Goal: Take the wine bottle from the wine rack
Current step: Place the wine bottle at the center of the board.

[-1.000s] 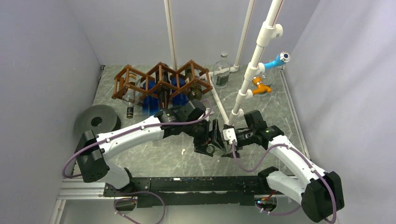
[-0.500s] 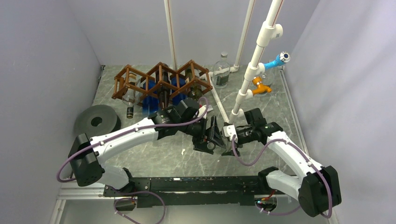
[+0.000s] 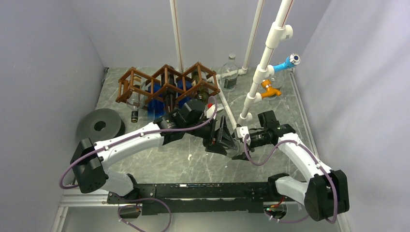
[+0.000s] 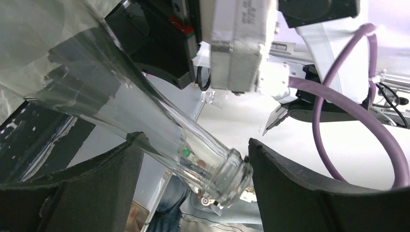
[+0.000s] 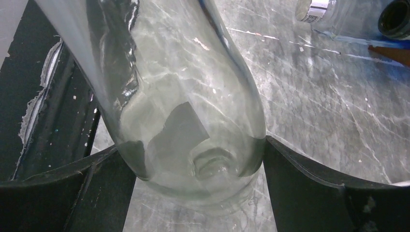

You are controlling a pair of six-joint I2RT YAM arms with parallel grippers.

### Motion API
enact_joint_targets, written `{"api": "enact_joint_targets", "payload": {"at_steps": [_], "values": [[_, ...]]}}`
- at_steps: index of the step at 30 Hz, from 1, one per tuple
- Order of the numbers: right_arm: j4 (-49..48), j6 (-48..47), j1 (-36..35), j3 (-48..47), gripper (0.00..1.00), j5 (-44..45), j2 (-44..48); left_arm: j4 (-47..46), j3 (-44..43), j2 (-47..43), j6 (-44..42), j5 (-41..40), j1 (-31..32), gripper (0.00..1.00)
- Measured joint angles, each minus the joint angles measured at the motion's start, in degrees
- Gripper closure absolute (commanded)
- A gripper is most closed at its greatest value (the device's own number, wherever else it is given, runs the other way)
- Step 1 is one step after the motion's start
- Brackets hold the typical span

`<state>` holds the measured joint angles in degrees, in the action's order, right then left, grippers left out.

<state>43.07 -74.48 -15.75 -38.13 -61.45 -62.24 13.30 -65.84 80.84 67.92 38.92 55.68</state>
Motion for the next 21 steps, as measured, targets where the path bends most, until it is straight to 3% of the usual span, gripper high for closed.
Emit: {"api": "enact_joint_targets", "payload": {"at_steps": [9, 21], "values": [[6.19, -5.66, 6.14, -1.05, 0.11, -3.34, -2.43, -4.26, -0.02, 0.02, -2.34, 0.33, -0.15, 0.16], [9.9, -6.38, 11.19, -1.46, 0.02, -3.32, -3.02, -0.37, 0.11, -1.86, -11.45, -4.2, -0.98, 0.15]]}}
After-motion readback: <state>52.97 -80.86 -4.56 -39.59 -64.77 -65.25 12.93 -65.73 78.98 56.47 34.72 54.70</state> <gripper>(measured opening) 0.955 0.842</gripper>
